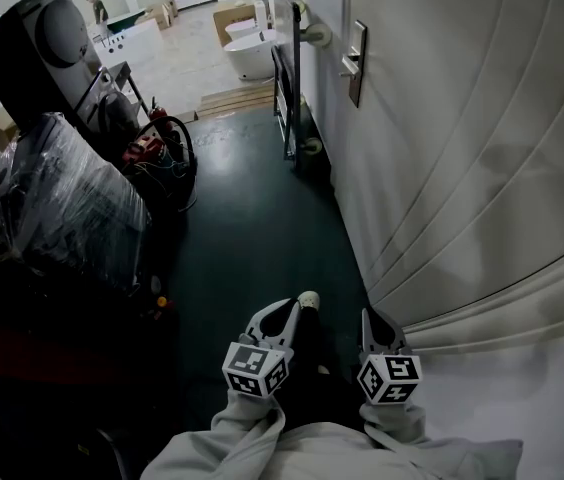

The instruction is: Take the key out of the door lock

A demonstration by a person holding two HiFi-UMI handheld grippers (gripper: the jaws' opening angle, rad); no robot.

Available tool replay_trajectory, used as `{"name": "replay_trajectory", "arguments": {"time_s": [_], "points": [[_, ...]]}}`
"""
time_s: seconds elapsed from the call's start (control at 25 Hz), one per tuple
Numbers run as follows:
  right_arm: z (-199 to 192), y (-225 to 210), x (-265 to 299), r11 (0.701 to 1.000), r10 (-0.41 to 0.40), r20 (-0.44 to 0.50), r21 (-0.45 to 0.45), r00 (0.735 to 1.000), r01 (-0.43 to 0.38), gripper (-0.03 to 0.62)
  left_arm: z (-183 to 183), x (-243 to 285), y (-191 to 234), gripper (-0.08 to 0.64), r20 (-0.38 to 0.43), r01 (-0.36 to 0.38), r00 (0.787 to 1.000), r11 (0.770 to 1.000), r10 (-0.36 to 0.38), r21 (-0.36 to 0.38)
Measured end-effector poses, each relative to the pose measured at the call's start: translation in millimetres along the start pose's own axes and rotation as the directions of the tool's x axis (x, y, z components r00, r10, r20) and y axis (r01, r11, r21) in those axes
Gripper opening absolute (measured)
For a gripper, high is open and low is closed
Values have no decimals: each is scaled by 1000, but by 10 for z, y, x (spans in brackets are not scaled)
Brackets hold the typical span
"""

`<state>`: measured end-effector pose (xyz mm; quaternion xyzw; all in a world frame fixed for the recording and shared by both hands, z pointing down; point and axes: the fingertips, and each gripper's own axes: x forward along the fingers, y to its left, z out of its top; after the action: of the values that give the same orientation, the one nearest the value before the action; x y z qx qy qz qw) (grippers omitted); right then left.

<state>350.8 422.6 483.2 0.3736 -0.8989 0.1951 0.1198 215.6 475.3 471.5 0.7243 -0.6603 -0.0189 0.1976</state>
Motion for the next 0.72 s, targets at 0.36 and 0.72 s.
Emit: {"name": "replay_trajectory", "arguments": {"time_s": [0.36,0.72], "points": [[274,-229,363,1000,-27,15,-8,1000,27,52,234,494,111,15,12,42,999,999,-42,-2],[536,-298,987,1000,23,-18,-14,1000,-24,51,567,1110,416,15,16,58,998,998,-58,-2]]}}
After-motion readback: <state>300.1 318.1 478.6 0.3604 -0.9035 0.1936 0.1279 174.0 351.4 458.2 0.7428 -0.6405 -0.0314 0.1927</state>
